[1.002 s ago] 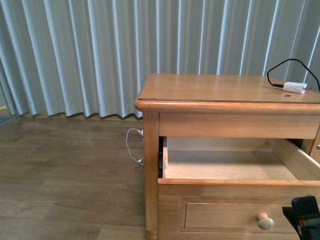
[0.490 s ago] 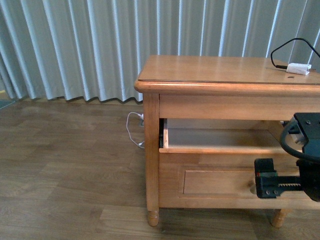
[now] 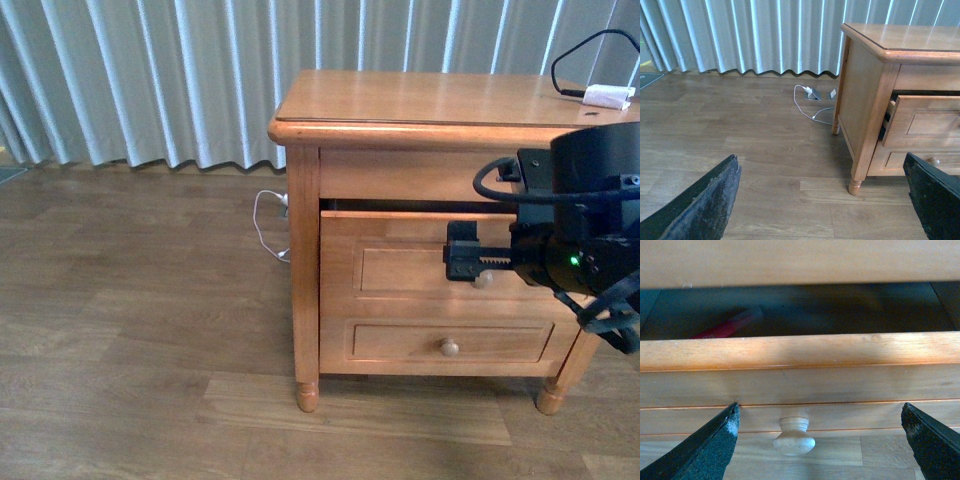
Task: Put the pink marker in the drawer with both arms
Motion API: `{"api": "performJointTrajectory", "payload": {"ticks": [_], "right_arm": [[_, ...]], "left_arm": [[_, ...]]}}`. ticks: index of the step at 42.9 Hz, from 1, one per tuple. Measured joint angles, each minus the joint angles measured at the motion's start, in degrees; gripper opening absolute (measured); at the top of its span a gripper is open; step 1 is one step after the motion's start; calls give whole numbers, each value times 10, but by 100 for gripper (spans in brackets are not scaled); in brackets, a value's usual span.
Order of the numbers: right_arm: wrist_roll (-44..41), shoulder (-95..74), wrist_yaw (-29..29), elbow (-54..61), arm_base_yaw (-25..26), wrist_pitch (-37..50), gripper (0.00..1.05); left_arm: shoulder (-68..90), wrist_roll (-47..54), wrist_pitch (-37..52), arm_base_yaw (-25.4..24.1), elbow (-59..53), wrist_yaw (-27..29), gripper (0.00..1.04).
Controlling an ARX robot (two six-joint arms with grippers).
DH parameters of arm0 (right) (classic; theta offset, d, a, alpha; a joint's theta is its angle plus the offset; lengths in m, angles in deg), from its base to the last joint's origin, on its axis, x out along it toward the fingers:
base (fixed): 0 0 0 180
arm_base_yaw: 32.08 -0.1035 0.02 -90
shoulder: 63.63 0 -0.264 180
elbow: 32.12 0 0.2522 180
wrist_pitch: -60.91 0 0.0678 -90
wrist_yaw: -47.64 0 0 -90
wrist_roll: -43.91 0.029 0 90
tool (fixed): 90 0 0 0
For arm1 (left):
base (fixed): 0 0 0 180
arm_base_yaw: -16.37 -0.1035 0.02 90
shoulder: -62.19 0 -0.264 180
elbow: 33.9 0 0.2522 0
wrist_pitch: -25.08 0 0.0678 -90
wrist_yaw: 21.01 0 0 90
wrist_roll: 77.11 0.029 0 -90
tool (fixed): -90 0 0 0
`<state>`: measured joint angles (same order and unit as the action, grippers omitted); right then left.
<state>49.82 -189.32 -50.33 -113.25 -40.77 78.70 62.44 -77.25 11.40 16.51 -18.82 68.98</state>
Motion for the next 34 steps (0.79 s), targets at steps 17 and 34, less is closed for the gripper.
{"api": "performJointTrajectory", "payload": {"ticks": [17, 34], "right_arm": [[-1, -63, -9, -112, 1, -39, 96], [15, 125, 60, 89, 9, 9, 96]], "left_arm": [[0, 0, 0, 0, 0, 0, 98], [0, 0, 0, 0, 0, 0, 98]]}}
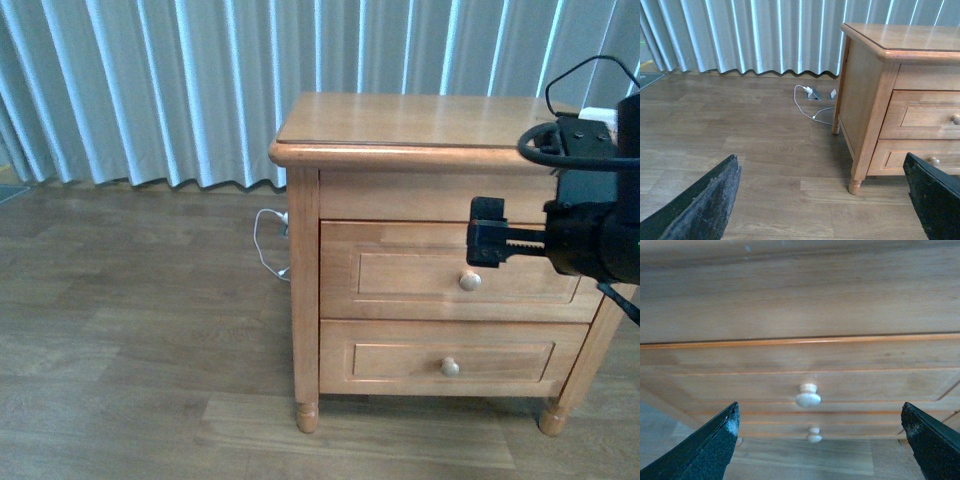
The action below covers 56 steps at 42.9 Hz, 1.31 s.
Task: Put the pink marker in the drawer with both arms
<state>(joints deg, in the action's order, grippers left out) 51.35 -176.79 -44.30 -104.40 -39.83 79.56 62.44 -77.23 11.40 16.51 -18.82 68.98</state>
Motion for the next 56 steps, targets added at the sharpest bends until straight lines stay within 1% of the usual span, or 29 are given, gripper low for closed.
{"api": "performJointTrajectory", "payload": {"ticks": [4, 8, 12, 17, 18, 24, 27, 31, 32, 34, 35, 39, 43, 48, 52, 54, 56], "right_arm": [[9, 69, 16, 62, 3, -8, 96], [13, 156, 42, 127, 8, -37, 96], [14, 264, 66, 184, 18, -90, 96], [14, 391, 91, 221, 33, -163, 96], [14, 433, 98, 228, 38, -189, 96], [-9, 611, 76, 248, 54, -319, 96], [-17, 642, 70, 252, 56, -330, 96], [-23, 639, 69, 253, 57, -330, 96], [-28, 640, 60, 262, 60, -310, 94], [-48, 652, 30, 313, 68, -197, 84], [-53, 659, 24, 334, 71, -157, 79], [-61, 681, 15, 380, 78, -85, 66], [-66, 703, 17, 411, 78, -69, 51], [-70, 739, 18, 459, 78, -64, 25], [-71, 759, 18, 478, 78, -64, 11], [-72, 774, 18, 490, 78, -64, 1], [-72, 788, 19, 501, 78, -68, 1]], "left_arm": [[0, 0, 0, 0, 0, 0, 98], [0, 0, 0, 0, 0, 0, 98], [0, 0, 0, 0, 0, 0, 98], [0, 0, 0, 0, 0, 0, 98], [0, 0, 0, 0, 0, 0, 98], [0, 0, 0, 0, 0, 0, 98], [0, 0, 0, 0, 0, 0, 98], [0, 0, 0, 0, 0, 0, 98], [0, 0, 0, 0, 0, 0, 98], [0, 0, 0, 0, 0, 0, 98], [0, 0, 0, 0, 0, 0, 98], [0, 0, 0, 0, 0, 0, 98], [0, 0, 0, 0, 0, 0, 98], [0, 0, 0, 0, 0, 0, 98], [0, 0, 0, 0, 0, 0, 98], [0, 0, 0, 0, 0, 0, 98], [0, 0, 0, 0, 0, 0, 98]]}}
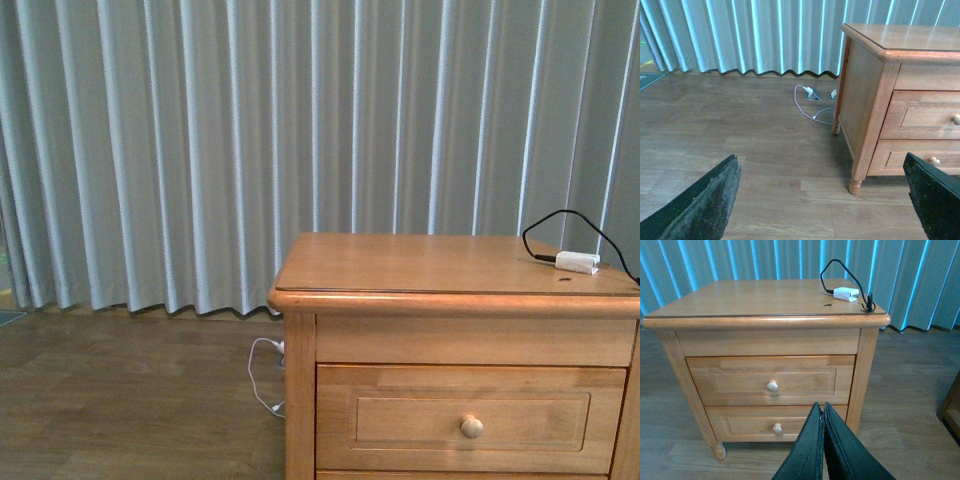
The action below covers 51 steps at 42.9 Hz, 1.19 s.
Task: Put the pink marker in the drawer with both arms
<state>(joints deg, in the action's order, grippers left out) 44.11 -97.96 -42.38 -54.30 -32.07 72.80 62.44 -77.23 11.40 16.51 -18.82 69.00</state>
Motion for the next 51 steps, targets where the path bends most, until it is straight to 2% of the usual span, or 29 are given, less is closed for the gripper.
{"api": "performJointTrajectory", "payload": {"ticks": [29, 48, 51], "right_arm": [[0, 163, 0, 81, 0, -77, 1], [0, 246, 0, 81, 0, -158, 1], [0, 319, 0, 81, 0, -249, 1]], "left_arm": [[0, 0, 0, 0, 0, 0, 98], [0, 0, 0, 0, 0, 0, 98], [0, 0, 0, 0, 0, 0, 98]]}}
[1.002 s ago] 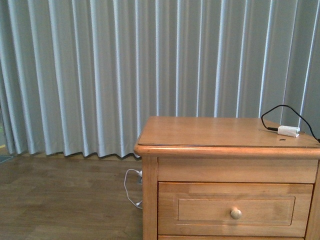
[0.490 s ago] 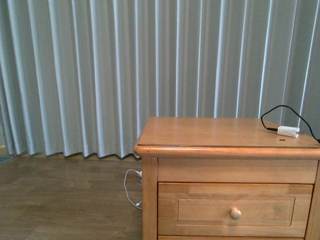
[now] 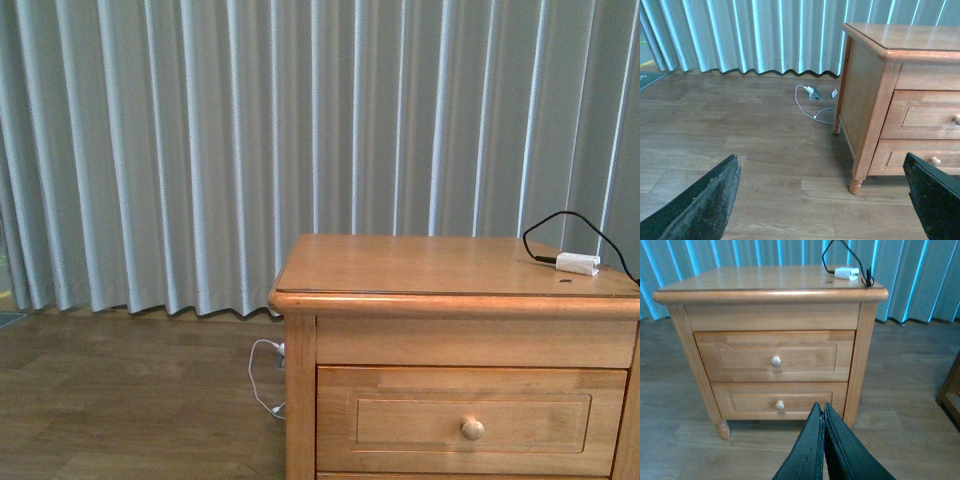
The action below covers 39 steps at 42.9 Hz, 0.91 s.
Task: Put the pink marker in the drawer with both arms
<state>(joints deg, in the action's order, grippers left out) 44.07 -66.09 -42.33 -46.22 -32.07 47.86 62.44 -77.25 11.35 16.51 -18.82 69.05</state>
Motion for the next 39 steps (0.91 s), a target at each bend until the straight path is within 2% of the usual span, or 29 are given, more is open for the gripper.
{"api": "performJointTrajectory", "payload": {"ticks": [17, 18, 20, 26, 30, 34, 37, 39], "right_arm": [[0, 22, 0, 0, 0, -7, 1], [-1, 22, 0, 0, 0, -7, 4], [-1, 22, 0, 0, 0, -7, 14], [-1, 22, 0, 0, 0, -7, 35], [-1, 22, 0, 0, 0, -7, 58], [-1, 22, 0, 0, 0, -7, 74], [-1, 22, 0, 0, 0, -7, 91], [0, 22, 0, 0, 0, -7, 98]], "left_arm": [[0, 0, 0, 0, 0, 0, 98], [0, 0, 0, 0, 0, 0, 98], [0, 0, 0, 0, 0, 0, 98], [0, 0, 0, 0, 0, 0, 98], [0, 0, 0, 0, 0, 0, 98], [0, 0, 0, 0, 0, 0, 98], [0, 0, 0, 0, 0, 0, 98], [0, 0, 0, 0, 0, 0, 98]]}}
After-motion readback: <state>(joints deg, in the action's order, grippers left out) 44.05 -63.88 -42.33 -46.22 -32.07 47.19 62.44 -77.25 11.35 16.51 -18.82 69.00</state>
